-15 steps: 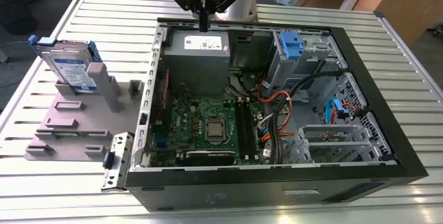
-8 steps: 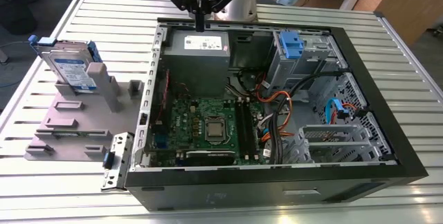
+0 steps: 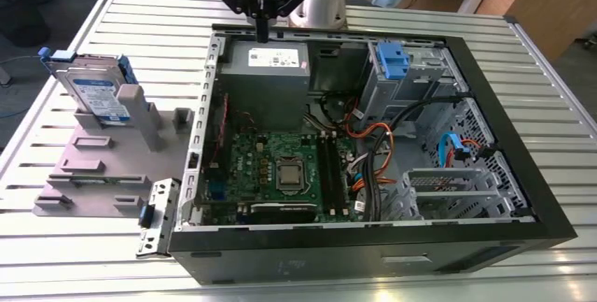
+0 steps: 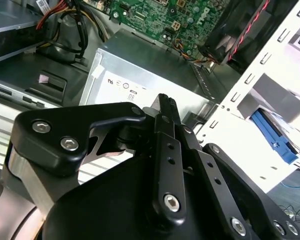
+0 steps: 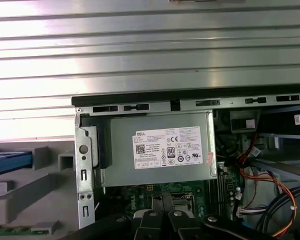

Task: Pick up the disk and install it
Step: 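Reach for the disk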

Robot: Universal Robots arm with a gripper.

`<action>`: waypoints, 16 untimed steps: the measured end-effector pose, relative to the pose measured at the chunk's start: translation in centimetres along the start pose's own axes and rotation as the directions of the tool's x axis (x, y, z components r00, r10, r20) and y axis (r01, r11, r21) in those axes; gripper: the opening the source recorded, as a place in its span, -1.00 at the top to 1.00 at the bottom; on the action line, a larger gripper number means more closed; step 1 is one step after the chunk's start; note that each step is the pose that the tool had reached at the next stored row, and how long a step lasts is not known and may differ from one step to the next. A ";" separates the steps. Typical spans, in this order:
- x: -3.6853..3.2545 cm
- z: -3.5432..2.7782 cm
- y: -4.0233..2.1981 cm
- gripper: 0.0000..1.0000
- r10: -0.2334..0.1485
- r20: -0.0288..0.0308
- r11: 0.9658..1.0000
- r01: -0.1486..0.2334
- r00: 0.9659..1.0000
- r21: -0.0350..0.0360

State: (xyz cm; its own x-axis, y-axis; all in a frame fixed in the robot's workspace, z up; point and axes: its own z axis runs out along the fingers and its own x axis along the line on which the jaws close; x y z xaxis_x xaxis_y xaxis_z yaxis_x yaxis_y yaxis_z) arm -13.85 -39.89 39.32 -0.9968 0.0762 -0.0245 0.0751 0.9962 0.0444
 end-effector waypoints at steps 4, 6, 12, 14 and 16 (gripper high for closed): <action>0.30 0.00 -0.01 0.79 0.000 0.000 1.000 0.000 1.000 0.000; 0.40 -0.01 -0.03 0.79 0.000 0.000 1.000 0.000 1.000 0.000; 0.63 -0.02 -0.05 0.79 0.000 0.000 1.000 0.000 1.000 0.000; 0.77 -0.02 -0.06 0.79 0.000 0.000 1.000 0.000 1.000 0.000; 0.94 -0.03 -0.07 0.79 0.000 0.000 1.000 0.000 1.000 0.000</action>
State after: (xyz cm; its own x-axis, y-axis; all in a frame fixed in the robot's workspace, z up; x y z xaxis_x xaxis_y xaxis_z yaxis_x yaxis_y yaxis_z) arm -14.79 -39.89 39.32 -0.9968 0.0762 -0.0245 0.0751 0.9962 0.0443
